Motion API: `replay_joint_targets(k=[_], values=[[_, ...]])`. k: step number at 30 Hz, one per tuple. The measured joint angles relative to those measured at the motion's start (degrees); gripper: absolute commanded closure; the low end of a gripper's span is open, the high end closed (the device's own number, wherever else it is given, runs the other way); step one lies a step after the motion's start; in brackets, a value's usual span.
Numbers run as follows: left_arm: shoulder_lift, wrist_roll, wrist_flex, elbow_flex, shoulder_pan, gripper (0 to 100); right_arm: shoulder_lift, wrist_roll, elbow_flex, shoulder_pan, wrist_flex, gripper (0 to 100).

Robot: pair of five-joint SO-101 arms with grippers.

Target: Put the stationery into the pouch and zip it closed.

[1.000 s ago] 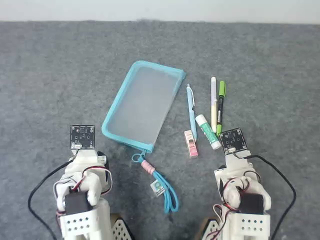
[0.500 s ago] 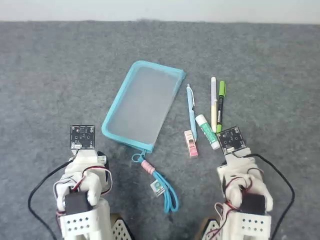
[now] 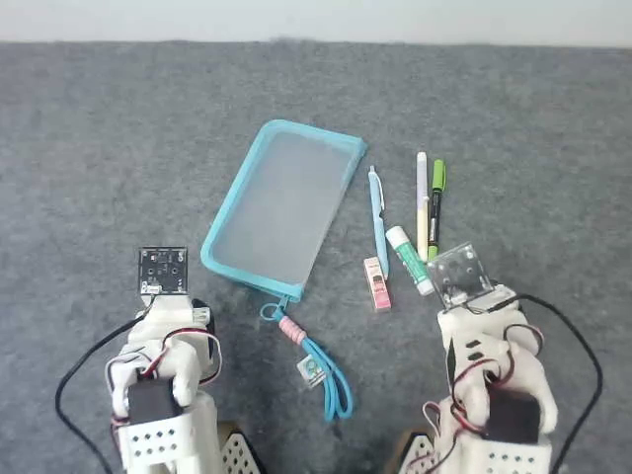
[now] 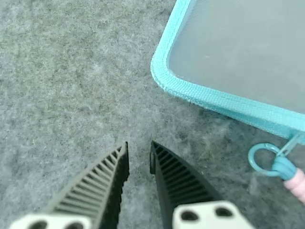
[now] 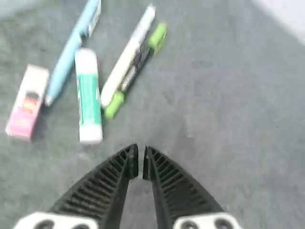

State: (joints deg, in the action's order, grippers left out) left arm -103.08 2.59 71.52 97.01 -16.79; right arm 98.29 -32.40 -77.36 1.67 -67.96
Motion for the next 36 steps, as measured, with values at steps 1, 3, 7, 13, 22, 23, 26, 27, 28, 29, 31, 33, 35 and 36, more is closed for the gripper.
replay_joint_targets(k=[1, 3, 7, 13, 22, 23, 26, 27, 28, 29, 31, 33, 35, 36], values=[[0.0, 0.0, 0.0, 0.0, 0.0, 93, -3.0, 0.1, 2.4, -0.6, 0.0, 96.1], [0.0, 0.0, 0.0, 0.0, 0.0, 93, -9.8, 1.1, 7.7, -2.9, 0.0, 96.1], [0.0, 0.0, 0.0, 0.0, 0.0, 93, -29.3, 3.1, 19.1, -11.3, -1.2, 95.7], [0.0, 0.0, 0.0, 0.0, 0.0, 93, -55.4, 7.3, 31.9, -29.0, -4.7, 95.3], [0.0, 0.0, 0.0, 0.0, 0.0, 93, -73.4, 12.8, 39.3, -42.4, -4.3, 78.7], [0.0, 0.0, 0.0, 0.0, 0.0, 93, -74.2, 12.8, 39.3, -43.8, -3.5, 78.6], [0.0, 0.0, 0.0, 0.0, 0.0, 93, -76.8, 12.8, 39.3, -47.4, -0.2, 78.6], [0.0, 0.0, 0.0, 0.0, 0.0, 93, -77.7, 12.8, 39.3, -48.3, 1.0, 78.6], [0.0, 0.0, 0.0, 0.0, 0.0, 93, -78.6, 13.2, 39.3, -49.0, 2.1, 78.6], [0.0, 0.0, 0.0, 0.0, 0.0, 93, -79.6, 13.8, 39.3, -49.5, 3.2, 78.6], [0.0, 0.0, 0.0, 0.0, 0.0, 93, -81.3, 15.4, 39.3, -50.5, 5.2, 78.6], [0.0, 0.0, 0.0, 0.0, 0.0, 93, -83.3, 16.4, 39.3, -51.1, 6.6, 78.6], [0.0, 0.0, 0.0, 0.0, 0.0, 93, -84.8, 17.0, 39.3, -51.3, 7.4, 78.6], [0.0, 0.0, 0.0, 0.0, 0.0, 93, -85.4, 17.1, 39.3, -51.3, 7.7, 78.6]])
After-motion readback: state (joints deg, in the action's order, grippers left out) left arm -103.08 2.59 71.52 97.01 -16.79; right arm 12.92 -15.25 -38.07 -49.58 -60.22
